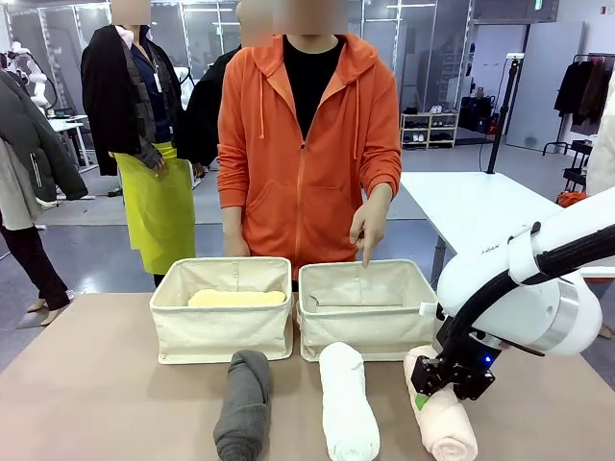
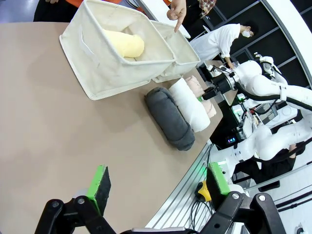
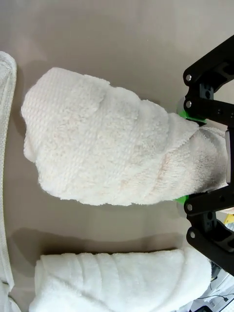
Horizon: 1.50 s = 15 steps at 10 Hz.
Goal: Divide the towels into two baskets.
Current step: Pick up one hotel-folded towel from the bottom of the table and place it in the Fabric basket indicated by the person.
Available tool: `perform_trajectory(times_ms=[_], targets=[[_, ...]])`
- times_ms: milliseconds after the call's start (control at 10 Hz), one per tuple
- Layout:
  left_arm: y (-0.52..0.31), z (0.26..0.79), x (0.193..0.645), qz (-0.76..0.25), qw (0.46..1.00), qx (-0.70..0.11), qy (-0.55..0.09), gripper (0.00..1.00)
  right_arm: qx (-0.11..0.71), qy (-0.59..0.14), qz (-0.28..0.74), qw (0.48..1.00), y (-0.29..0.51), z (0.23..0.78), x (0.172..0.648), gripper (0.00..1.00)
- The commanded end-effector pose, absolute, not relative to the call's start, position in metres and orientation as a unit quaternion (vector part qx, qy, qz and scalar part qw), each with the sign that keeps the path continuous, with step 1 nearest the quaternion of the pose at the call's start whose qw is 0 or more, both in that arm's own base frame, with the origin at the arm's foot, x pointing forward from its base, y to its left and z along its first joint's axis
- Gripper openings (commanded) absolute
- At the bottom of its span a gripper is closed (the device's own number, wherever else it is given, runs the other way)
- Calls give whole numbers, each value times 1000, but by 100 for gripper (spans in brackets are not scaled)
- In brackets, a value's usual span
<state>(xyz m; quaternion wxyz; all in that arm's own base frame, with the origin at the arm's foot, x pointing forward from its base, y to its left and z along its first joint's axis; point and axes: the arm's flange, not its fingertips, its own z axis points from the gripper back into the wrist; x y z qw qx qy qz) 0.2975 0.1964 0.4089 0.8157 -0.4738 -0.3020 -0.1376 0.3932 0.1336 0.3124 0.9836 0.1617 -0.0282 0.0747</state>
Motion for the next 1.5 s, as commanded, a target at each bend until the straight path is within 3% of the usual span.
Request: perform_trajectory(times_ms=[0,200,700,1400], targets=[[198,411,295,-143,809,-478,-309,100,149,-33,58,987,135,308,361,10],[198,411,295,-143,809,-478,-309,100,145,-40,89,985,137,340,354,10],[198,411,295,-143,809,-478,-309,100,63,-66,287,954,170,446,338,10],[198,411,295,-143,809,-478,-309,100,64,-67,276,957,172,451,333,10]])
